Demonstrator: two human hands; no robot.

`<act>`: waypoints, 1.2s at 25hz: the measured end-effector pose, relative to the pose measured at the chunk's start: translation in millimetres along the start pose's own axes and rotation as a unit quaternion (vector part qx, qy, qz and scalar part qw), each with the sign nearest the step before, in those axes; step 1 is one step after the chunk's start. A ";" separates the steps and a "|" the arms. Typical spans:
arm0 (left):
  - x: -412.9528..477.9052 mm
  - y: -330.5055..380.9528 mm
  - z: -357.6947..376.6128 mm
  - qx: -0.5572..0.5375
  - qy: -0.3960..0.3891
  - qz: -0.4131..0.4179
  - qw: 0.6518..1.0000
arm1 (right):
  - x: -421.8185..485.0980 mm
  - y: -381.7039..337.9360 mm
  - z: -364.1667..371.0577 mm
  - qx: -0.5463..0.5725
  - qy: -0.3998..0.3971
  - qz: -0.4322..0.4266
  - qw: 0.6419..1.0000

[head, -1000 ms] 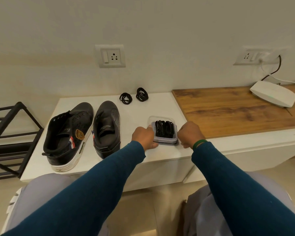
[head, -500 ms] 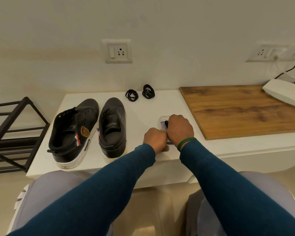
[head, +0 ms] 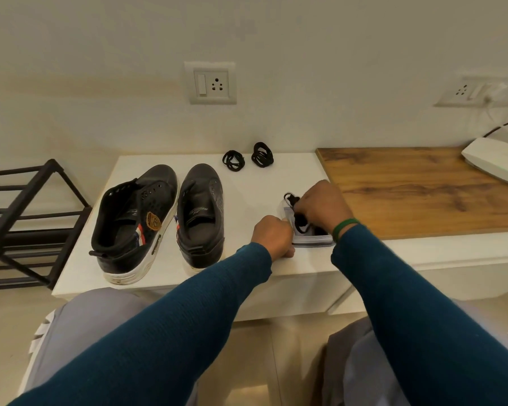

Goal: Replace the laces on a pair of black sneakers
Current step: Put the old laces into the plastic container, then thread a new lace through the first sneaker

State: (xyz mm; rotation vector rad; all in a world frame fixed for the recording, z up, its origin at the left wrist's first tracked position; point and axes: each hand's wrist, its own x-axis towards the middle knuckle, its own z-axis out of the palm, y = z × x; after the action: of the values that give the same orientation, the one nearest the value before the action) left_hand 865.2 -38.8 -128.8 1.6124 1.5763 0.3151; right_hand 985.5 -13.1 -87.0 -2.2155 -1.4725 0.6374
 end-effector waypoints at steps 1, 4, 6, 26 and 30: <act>0.7 -0.2 1.6 -0.001 -0.002 0.010 1.000 | 2.9 -0.8 -13.5 0.071 -0.010 0.024 0.997; -2.1 0.4 3.6 -0.136 0.013 0.006 0.991 | 0.8 3.8 -44.2 0.226 -0.014 0.056 0.972; -3.5 0.1 5.3 -0.171 0.028 -0.009 0.985 | -4.4 7.4 -53.0 0.335 -0.023 0.066 0.940; -47.6 -6.7 -89.9 -0.534 0.142 0.063 0.831 | 0.3 -38.1 5.4 0.481 -0.119 0.060 0.866; -44.3 -17.6 -111.5 -0.403 0.206 0.082 0.888 | -6.1 -47.9 7.3 0.114 -0.106 0.016 0.988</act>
State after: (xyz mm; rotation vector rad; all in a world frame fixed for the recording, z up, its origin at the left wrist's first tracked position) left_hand 768.2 -39.3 -56.1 1.0387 1.3130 1.2915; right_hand 943.5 -0.8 -65.3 -2.0482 -1.3848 1.0250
